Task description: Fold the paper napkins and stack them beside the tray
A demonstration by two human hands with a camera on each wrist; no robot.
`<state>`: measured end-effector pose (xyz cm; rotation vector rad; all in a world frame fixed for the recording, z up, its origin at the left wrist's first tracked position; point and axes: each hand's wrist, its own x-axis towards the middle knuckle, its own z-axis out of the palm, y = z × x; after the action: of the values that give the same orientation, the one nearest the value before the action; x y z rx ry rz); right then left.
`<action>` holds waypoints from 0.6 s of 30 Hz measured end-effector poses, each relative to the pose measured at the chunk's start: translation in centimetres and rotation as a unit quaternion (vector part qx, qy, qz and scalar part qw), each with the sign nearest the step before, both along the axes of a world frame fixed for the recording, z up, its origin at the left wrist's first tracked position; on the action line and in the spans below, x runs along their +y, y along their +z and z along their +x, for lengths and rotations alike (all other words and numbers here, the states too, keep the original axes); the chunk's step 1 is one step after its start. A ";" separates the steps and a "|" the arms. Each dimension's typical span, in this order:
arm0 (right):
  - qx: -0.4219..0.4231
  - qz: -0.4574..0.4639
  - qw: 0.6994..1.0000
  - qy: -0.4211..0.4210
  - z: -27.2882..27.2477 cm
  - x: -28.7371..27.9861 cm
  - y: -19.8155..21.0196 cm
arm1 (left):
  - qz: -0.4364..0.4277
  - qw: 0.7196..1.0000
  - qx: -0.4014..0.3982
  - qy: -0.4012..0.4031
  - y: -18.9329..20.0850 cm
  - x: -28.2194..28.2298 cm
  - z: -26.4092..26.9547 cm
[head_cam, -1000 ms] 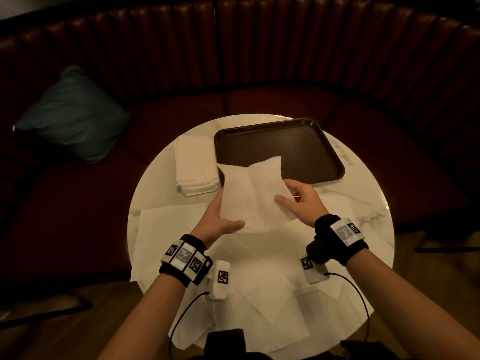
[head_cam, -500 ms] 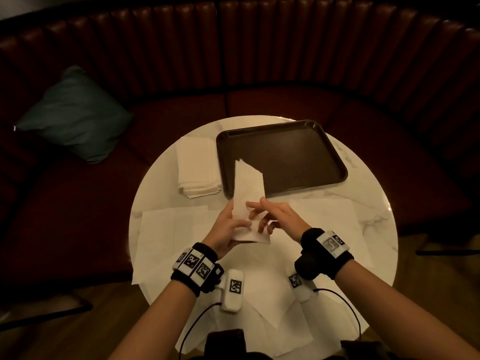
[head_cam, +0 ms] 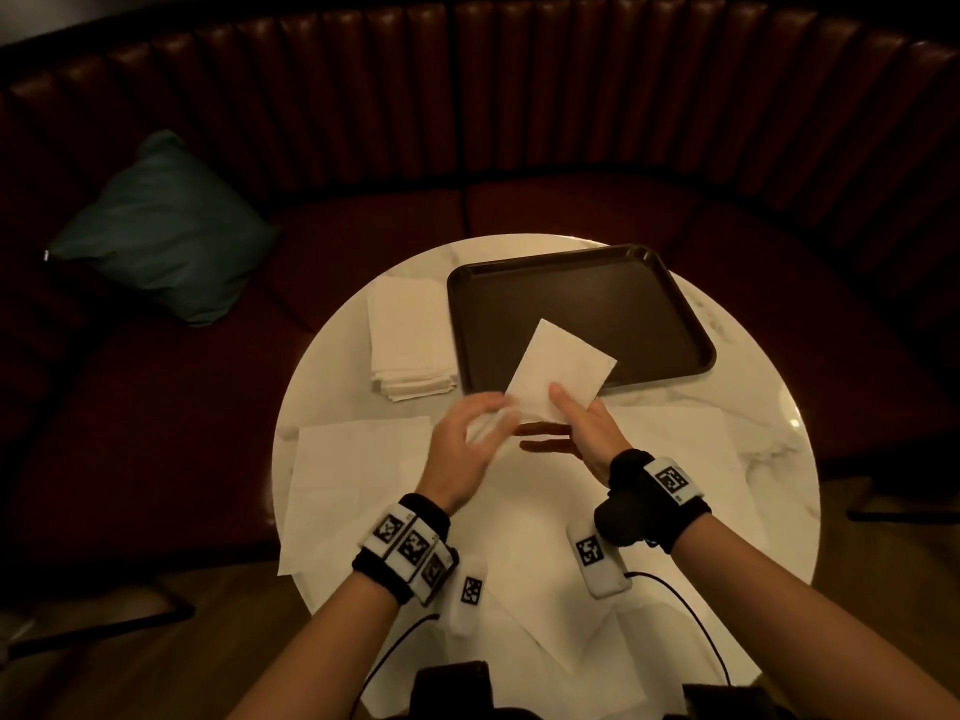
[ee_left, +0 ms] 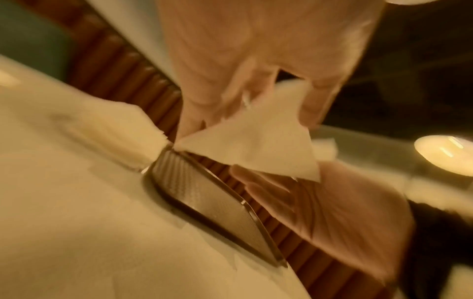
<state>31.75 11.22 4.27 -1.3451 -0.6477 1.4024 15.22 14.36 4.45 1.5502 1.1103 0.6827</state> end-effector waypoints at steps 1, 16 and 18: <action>0.006 0.005 1.000 0.009 -0.1 0.2 0.1 | -0.042 0.998 -0.035 0.037 0.5 0.5 -0.4; -0.111 0.014 0.993 0.038 -4.4 15.3 1.9 | -0.169 0.965 -0.100 0.175 0.7 13.9 -5.2; -0.144 0.007 0.988 0.054 -5.1 18.4 1.2 | -0.150 0.952 -0.099 0.246 0.2 16.4 -5.8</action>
<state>26.66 29.62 5.49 -1.5357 -0.9327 1.2957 9.45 30.78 4.66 0.9264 1.3872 0.9298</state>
